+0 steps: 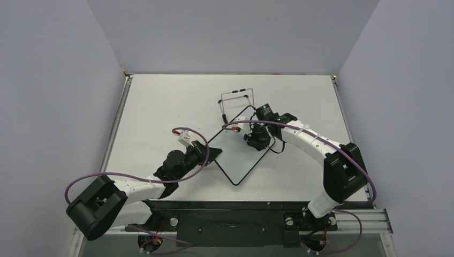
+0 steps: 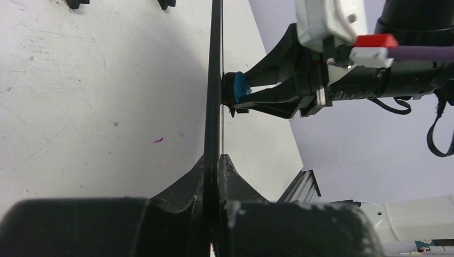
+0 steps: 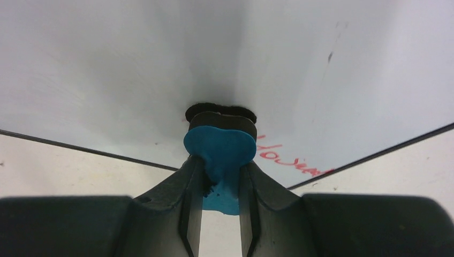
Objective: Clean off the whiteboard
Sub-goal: Erase the whiteboard at the center of the board.
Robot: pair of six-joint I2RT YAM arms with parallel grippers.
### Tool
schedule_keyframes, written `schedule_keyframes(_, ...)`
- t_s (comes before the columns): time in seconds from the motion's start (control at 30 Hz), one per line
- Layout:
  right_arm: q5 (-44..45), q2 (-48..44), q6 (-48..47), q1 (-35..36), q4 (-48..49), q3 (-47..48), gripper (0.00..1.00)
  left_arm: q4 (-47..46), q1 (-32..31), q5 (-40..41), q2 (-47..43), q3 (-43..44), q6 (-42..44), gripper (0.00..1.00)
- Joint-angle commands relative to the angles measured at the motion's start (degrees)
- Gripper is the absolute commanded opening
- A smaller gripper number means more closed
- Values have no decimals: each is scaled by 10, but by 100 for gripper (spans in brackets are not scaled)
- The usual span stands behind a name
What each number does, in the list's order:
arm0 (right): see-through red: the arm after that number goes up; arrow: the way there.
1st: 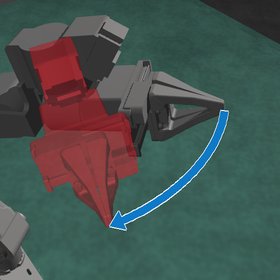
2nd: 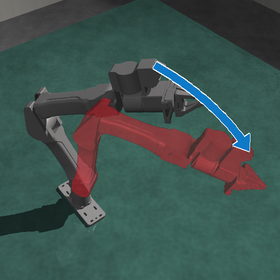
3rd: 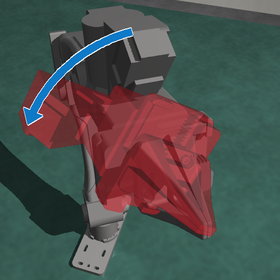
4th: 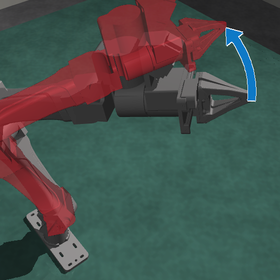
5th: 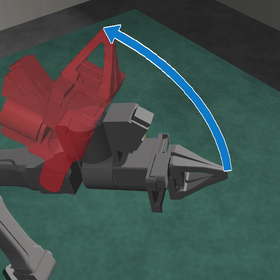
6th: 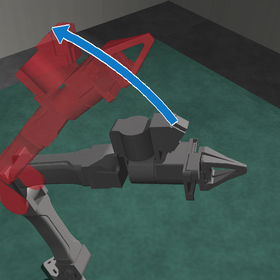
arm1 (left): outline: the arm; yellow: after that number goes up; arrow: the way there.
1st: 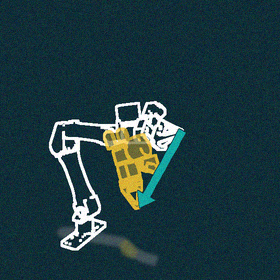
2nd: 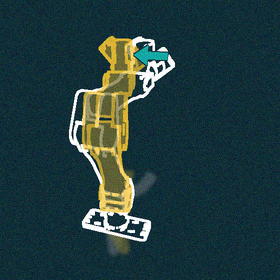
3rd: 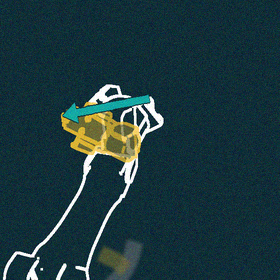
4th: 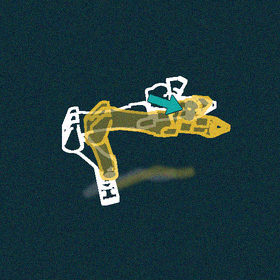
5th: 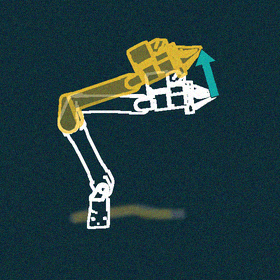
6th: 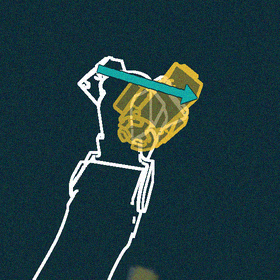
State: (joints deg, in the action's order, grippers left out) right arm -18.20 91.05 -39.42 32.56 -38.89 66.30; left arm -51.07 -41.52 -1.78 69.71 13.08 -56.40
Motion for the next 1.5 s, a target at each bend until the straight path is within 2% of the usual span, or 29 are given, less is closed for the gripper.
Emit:
schedule_keyframes(0.0,26,11,-21,-4,7,-41,0,-108,0,-7,-22,21,-13,0)
schedule_keyframes(0.17,16,-13,-53,29,-11,-91,0,-108,0,-6,-22,22,-12,0)
schedule_keyframes(0.27,-1,-23,-53,66,-17,-91,0,-109,-1,-6,-22,22,-12,0)
schedule_keyframes(0.37,-16,-22,-35,73,-15,-57,0,-107,0,-6,-23,21,-13,0)
schedule_keyframes(0.6,-5,6,8,17,8,10,0,-103,0,-7,-28,20,-14,0)
schedule_keyframes(0.77,27,16,-16,-22,9,-19,0,-104,0,-6,-29,19,-13,0)
schedule_keyframes(0.87,27,3,-36,-19,3,-64,0,-108,0,-6,-26,19,-14,0)
schedule_keyframes(1.0,7,-22,-57,26,-16,-93,0,-111,0,-5,-23,19,-14,0)
schedule_keyframes(1.13,-13,-32,-41,55,-19,-69,0,-111,0,-5,-25,18,-15,0)
schedule_keyframes(1.3,-15,-7,7,30,1,4,0,-104,0,-5,-31,17,-15,0)
schedule_keyframes(1.47,16,23,17,-19,11,10,0,-100,0,-4,-36,15,-13,0)
